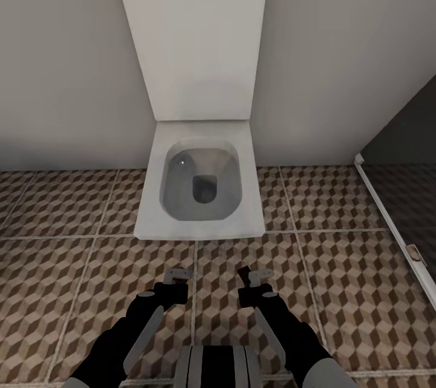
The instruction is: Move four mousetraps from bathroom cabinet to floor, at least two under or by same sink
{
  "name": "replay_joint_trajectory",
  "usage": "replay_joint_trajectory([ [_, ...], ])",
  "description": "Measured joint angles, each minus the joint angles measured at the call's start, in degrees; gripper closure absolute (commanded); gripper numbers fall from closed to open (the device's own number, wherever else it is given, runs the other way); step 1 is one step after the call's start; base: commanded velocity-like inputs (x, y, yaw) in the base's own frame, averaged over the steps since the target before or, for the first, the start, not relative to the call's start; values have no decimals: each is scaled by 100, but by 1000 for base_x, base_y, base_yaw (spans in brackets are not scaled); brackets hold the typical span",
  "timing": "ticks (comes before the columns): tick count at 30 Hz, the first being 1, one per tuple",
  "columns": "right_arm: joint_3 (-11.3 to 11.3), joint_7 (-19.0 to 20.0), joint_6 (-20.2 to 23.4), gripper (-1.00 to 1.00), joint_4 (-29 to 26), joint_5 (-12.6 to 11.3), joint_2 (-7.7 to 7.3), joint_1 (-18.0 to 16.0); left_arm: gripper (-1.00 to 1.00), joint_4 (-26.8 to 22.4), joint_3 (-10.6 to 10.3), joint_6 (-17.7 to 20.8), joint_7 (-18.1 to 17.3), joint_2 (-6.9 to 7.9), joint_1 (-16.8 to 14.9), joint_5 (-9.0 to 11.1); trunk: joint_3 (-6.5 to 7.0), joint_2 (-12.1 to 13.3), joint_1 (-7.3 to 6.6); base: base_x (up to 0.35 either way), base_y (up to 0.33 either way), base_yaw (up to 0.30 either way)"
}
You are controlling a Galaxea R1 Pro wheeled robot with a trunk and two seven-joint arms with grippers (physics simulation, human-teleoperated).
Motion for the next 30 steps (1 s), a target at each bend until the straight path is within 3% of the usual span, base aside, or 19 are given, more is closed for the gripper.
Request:
replay_joint_trajectory([
  [7,-1,19,1,100,93,-5,-1,-68,100,0,0,0,-6,-2,0,1,0,0,0,0,0,0],
  [15,2,429,-22,100,377,0,-7,-187,100,0,0,0,-7,-3,0,0,0,0,0,0,0,0],
  [30,5,481,-150,100,481,-1,-19,-202,100,0,0,0,-6,-2,0,1,0,0,0,0,0,0],
])
